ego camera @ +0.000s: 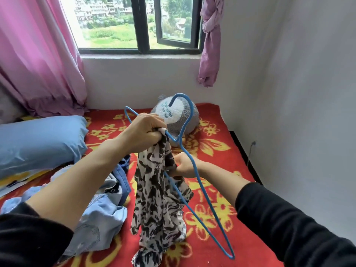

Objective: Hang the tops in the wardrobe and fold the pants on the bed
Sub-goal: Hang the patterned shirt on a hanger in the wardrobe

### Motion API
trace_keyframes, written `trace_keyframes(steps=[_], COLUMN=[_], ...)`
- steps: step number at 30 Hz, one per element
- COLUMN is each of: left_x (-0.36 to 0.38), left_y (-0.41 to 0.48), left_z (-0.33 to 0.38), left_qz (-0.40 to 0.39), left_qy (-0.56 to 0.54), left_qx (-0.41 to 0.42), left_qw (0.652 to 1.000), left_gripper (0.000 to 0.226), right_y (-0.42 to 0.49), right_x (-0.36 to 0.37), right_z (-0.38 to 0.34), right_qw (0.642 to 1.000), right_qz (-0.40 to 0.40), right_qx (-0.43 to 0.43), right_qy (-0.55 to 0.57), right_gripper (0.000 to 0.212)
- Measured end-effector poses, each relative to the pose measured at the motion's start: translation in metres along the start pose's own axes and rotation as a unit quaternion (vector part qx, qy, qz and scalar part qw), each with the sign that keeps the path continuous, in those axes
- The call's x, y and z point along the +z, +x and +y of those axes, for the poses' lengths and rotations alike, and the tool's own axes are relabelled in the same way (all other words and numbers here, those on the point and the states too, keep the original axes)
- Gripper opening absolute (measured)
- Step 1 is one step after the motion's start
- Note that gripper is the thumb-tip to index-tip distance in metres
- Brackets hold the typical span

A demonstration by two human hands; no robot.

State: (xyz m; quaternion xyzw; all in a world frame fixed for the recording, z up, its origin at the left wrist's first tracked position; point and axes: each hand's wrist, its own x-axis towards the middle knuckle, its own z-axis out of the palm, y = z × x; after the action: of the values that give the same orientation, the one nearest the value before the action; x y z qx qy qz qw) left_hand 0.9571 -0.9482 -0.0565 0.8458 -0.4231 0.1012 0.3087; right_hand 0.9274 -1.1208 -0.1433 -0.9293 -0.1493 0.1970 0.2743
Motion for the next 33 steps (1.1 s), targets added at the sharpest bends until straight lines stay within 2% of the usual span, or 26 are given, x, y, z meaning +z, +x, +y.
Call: trace_keyframes(steps=[2,6,9,13,17,19,22,25,28,33], left_x=[-0.009,-0.026,-0.032,-0.026,-0.016,-0.010,-0.003,-0.003,-0.004,-0.005], left_y=[-0.006,-0.032,-0.050,-0.059,-0.063,-0.064,-0.063,-0.063,-0.068,-0.073], left_z=[-0.006,-0.034,-0.052,-0.063,-0.067,-0.068,-0.068,-0.066,-0.064,-0.067], left_qz=[0.012,0.038,0.051,0.058,0.050,0.060,0.070,0.043,0.029,0.061], left_qy=[0.019,0.074,0.106,0.131,0.160,0.167,0.167,0.099,0.044,0.045], left_qx=[-0.007,-0.078,-0.146,-0.196,-0.203,-0.216,-0.254,-0.286,-0.306,-0.313], left_qw=[1.000,0.993,0.982,0.970,0.965,0.960,0.950,0.952,0.951,0.947], left_gripper=[0.012,0.015,0.018,0.026,0.029,0.034,0.033,0.031,0.024,0.023], right_y=[0.003,-0.010,-0.018,-0.020,-0.023,-0.024,-0.024,-0.024,-0.026,-0.023], right_x=[0.003,-0.004,-0.010,-0.013,-0.011,-0.008,-0.005,-0.001,0.002,-0.006], right_z=[0.011,0.049,0.075,0.091,0.097,0.096,0.093,0.093,0.093,0.088], right_qw=[0.998,0.985,0.977,0.969,0.962,0.951,0.934,0.931,0.937,0.937], right_qz=[0.036,0.110,0.140,0.154,0.167,0.182,0.194,0.170,0.167,0.178], right_qx=[0.039,0.105,0.145,0.179,0.198,0.200,0.177,0.187,0.224,0.298], right_qy=[-0.036,-0.080,-0.073,-0.072,-0.091,-0.151,-0.243,-0.263,-0.211,0.046], right_gripper=[0.031,0.011,0.018,0.018,0.022,0.021,0.007,0.008,0.007,0.014])
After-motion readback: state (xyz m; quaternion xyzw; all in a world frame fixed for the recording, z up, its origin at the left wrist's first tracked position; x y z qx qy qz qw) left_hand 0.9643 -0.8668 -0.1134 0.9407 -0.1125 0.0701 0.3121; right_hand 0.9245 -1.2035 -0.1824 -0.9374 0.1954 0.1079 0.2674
